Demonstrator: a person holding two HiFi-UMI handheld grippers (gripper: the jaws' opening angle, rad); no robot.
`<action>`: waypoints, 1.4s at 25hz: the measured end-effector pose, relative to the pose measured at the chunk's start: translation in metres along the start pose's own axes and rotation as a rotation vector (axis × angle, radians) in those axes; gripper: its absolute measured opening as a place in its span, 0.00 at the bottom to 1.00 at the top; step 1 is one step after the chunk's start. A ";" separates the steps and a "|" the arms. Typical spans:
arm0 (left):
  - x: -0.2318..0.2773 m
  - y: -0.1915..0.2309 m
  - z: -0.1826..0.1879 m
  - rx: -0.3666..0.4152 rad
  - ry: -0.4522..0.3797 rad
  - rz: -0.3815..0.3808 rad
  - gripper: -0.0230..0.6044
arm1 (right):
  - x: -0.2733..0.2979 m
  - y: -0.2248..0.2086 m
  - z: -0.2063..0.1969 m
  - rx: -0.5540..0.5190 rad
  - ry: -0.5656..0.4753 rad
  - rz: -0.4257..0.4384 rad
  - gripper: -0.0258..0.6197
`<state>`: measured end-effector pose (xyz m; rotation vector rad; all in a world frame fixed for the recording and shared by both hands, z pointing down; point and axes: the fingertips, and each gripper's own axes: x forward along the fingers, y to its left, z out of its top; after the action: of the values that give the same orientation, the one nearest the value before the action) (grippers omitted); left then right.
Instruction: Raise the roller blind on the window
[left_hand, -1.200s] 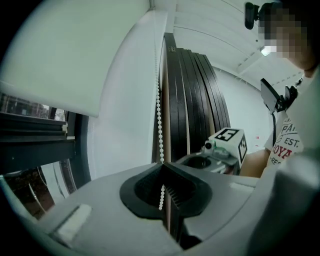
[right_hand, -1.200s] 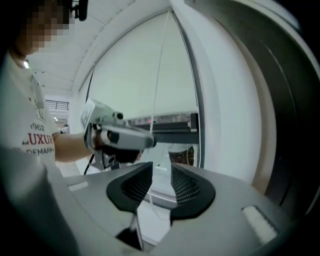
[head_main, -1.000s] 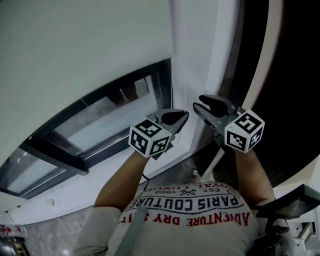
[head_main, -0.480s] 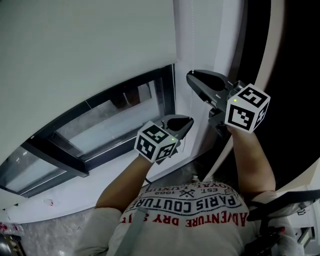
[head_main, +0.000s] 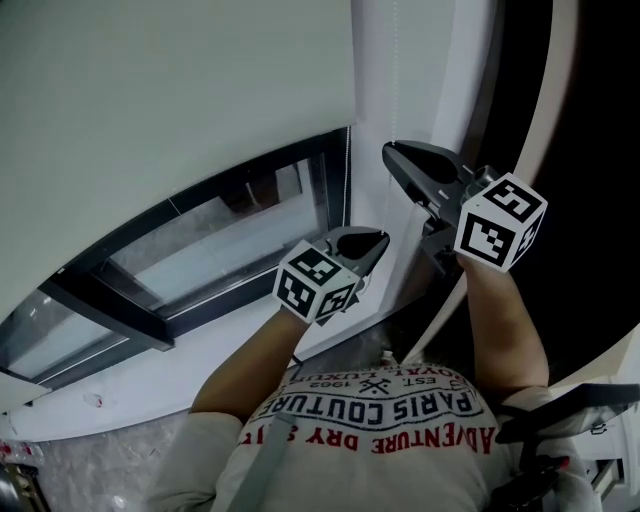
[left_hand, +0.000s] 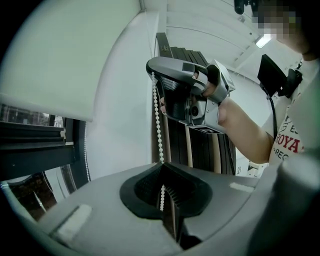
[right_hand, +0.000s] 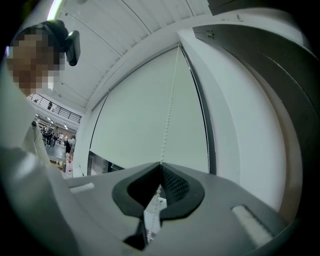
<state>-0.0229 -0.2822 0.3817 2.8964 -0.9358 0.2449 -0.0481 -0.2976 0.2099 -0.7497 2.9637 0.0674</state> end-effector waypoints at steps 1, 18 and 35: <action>0.001 0.001 0.000 -0.002 -0.001 0.000 0.05 | -0.001 -0.001 0.000 -0.003 -0.006 -0.005 0.05; 0.041 0.002 -0.147 -0.080 0.291 -0.028 0.05 | -0.007 -0.010 -0.158 -0.049 0.286 -0.065 0.05; 0.025 0.009 -0.179 -0.102 0.262 -0.005 0.13 | -0.006 -0.002 -0.211 0.010 0.376 -0.041 0.05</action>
<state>-0.0309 -0.2799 0.5625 2.6882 -0.8677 0.5438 -0.0570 -0.3104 0.4202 -0.9115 3.2937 -0.1037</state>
